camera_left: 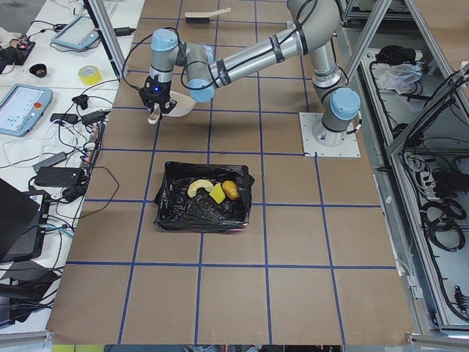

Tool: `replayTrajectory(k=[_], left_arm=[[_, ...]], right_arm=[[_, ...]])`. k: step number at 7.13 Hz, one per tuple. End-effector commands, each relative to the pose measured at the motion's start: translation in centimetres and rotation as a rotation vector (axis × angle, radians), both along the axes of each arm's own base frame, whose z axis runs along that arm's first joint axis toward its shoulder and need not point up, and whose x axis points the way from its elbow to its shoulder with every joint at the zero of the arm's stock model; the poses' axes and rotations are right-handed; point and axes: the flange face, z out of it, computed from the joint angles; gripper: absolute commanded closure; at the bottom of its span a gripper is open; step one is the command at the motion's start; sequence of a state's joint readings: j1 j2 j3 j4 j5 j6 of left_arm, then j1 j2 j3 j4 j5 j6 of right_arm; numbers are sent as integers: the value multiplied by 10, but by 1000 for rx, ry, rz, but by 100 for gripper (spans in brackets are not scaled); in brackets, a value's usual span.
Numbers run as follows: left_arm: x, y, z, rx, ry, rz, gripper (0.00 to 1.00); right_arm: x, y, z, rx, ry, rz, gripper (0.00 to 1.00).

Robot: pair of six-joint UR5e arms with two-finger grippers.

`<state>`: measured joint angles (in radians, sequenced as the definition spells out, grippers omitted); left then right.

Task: Sweep and dump trash into bin
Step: 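Bring the empty dustpan back and lower it onto the table with the left gripper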

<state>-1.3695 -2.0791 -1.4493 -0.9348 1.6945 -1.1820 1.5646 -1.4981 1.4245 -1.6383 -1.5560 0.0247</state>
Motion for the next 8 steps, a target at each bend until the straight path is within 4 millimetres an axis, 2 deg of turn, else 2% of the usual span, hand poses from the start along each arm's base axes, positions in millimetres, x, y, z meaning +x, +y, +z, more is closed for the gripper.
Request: replayTrajectory(k=[1,2,3,5,8], left_arm=[[-11,1,-23,78,36,34,100],[-19,6,-25,119,70,6,100],[-18,5,-28,125,62,-4,100],[-16,-1,-43,126,75,89,100],[-14,-4,-60,147,66,84,100]], right_arm=[[0,0,0,1,0,2,0],[0,0,-2,6,0,3,0],[0,1,-2,5,0,3,0],[0,1,-3,8,0,3,0],[0,0,-4,12,0,6,0]])
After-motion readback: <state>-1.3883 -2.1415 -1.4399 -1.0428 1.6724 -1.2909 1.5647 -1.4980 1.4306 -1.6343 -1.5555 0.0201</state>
